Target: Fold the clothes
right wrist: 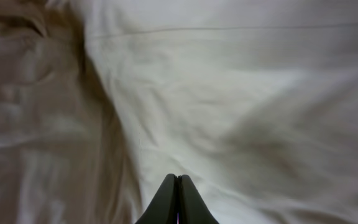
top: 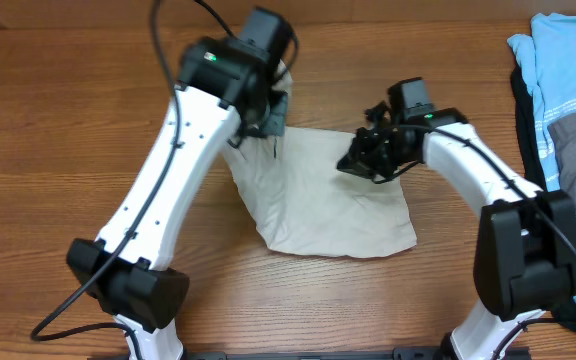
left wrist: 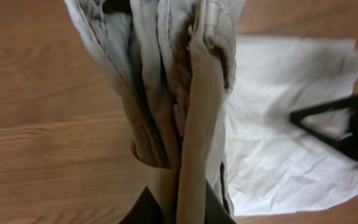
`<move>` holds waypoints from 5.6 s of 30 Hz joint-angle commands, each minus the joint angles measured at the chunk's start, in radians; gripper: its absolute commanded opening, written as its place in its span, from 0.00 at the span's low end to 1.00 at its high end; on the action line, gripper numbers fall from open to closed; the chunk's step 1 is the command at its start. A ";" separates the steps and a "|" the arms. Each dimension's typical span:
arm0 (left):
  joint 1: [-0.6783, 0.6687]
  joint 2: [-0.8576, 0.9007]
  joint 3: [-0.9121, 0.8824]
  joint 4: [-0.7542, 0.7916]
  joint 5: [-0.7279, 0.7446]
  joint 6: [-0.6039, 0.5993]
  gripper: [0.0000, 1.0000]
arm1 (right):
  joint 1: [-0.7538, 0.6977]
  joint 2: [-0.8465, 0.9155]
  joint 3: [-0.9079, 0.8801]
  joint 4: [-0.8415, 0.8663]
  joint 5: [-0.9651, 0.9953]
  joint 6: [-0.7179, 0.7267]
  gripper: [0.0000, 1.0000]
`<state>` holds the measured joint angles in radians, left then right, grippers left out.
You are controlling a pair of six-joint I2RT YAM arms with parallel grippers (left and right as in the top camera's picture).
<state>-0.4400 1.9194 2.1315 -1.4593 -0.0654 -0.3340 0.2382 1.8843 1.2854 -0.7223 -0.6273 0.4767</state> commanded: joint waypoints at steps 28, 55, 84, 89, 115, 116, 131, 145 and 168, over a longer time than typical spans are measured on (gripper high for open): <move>0.042 0.001 -0.017 -0.033 -0.134 0.058 0.04 | 0.401 0.210 0.022 0.544 0.060 0.249 0.04; 0.006 0.005 -0.018 -0.044 -0.085 0.032 0.04 | -0.025 -0.042 -0.043 -0.236 0.380 -0.018 0.04; -0.008 0.079 -0.017 -0.036 -0.038 0.012 0.04 | -0.104 -0.042 -0.142 -0.134 0.109 -0.161 0.04; -0.015 0.079 -0.013 -0.036 -0.038 0.013 0.04 | -0.103 -0.042 -0.219 -0.037 0.109 -0.135 0.04; -0.075 0.074 0.072 -0.063 0.145 -0.039 0.04 | -0.103 -0.042 -0.364 0.160 0.110 -0.023 0.04; -0.084 0.074 0.071 -0.062 0.145 -0.042 0.04 | -0.103 -0.042 -0.364 0.160 0.109 -0.023 0.04; -0.222 0.077 -0.066 0.038 0.133 -0.172 0.04 | -0.103 -0.042 -0.364 0.160 0.110 -0.023 0.04; -0.222 0.079 -0.249 0.248 0.145 -0.287 0.04 | -0.103 -0.042 -0.363 0.149 0.111 -0.024 0.04; -0.107 0.088 -0.180 0.332 0.357 0.014 0.04 | -0.209 -0.410 0.105 -0.604 0.108 -0.222 0.04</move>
<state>-0.5591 2.0033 1.9549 -1.1198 0.3866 -0.3641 -0.0170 1.4815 1.3766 -1.3090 -0.4839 0.2722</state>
